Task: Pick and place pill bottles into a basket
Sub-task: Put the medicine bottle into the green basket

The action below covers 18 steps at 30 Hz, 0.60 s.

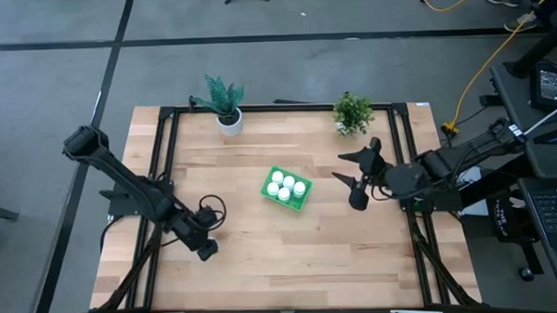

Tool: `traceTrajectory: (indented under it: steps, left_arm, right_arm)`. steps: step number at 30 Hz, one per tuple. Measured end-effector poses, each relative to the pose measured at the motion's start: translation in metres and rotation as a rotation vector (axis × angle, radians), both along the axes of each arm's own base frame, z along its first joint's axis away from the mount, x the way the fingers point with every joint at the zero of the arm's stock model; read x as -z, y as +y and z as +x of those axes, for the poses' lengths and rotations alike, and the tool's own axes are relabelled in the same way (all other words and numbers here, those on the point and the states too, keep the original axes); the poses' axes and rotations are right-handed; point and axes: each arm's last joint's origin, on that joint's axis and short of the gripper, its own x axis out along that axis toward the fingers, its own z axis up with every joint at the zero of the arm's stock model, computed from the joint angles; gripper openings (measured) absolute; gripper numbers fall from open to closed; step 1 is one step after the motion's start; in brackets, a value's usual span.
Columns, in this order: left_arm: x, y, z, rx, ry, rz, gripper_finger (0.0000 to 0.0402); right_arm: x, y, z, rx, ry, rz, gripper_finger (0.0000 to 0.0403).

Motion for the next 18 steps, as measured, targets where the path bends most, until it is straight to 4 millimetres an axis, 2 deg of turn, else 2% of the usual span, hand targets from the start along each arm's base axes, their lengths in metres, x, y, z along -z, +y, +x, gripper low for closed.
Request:
traceTrajectory:
  steps: [6, 10, 14, 18]
  left_arm:
    - [0.019, -0.002, 0.006, -0.035, 0.087, 0.062, 0.0372]
    - [0.025, -0.001, 0.011, -0.035, 0.107, 0.062, 0.0355]
    - [0.025, 0.001, 0.016, -0.017, 0.078, 0.054, 0.0312]
    - [0.024, 0.003, 0.019, -0.009, 0.073, 0.023, 0.0247]
  right_arm:
    - [-0.001, -0.002, -0.001, -0.028, 0.007, -0.001, 0.0247]
    - [-0.001, -0.003, 0.0, -0.035, 0.013, -0.004, 0.0247]
    - [-0.001, -0.005, 0.0, -0.043, 0.02, -0.005, 0.0247]
    - [-0.001, -0.007, 0.001, -0.045, 0.024, 0.001, 0.0247]
